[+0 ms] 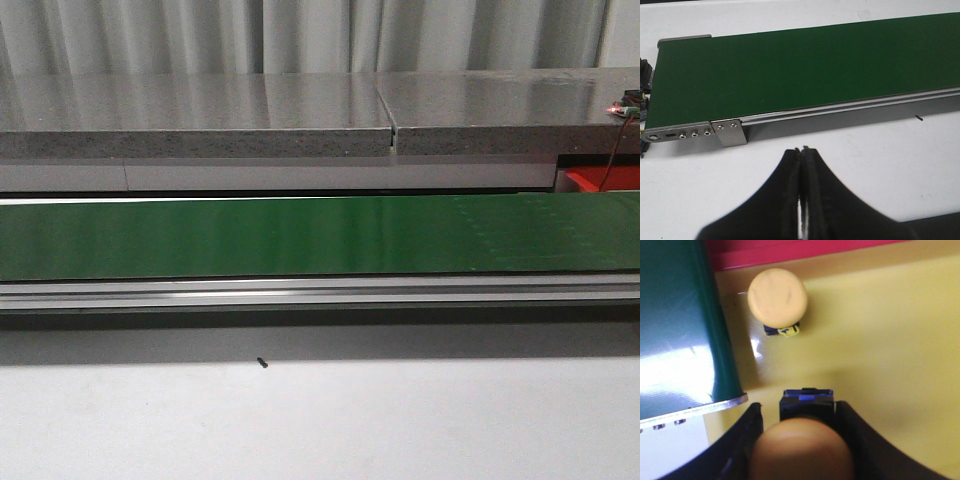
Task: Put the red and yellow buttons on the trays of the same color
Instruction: 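Carry the yellow button into the yellow tray and open the right gripper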
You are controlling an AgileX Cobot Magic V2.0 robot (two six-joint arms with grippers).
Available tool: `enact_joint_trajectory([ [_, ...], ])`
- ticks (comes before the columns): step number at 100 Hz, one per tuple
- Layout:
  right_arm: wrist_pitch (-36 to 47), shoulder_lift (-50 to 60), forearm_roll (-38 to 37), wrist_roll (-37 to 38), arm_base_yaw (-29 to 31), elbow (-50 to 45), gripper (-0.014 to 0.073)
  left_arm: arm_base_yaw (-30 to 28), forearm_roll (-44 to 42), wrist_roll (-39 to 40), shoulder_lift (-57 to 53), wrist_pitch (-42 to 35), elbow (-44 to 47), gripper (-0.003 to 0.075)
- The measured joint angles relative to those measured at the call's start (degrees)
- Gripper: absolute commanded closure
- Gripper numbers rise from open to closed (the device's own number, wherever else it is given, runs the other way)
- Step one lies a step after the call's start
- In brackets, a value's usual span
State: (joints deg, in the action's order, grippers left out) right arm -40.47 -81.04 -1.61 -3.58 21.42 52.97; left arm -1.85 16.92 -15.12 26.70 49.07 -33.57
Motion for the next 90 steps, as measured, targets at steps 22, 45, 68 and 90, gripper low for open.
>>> enact_joint_trajectory([
  [22,6.07,-6.36,1.61,-1.34,0.00,-1.56,0.0583,0.00,0.00,0.00,0.00,0.00,0.00,0.0741],
  [45,8.74,-10.38,1.61,-1.44,0.00,-1.65,0.0640,0.00,0.00,0.00,0.00,0.00,0.00,0.0741],
  [68,8.97,-11.07,2.03,-1.44,0.00,-1.65,0.0634,0.00,0.00,0.00,0.00,0.00,0.00,0.0741],
  [90,8.97,-11.07,2.15,-1.44,0.00,-1.65,0.0352,0.00,0.00,0.00,0.00,0.00,0.00,0.0741],
])
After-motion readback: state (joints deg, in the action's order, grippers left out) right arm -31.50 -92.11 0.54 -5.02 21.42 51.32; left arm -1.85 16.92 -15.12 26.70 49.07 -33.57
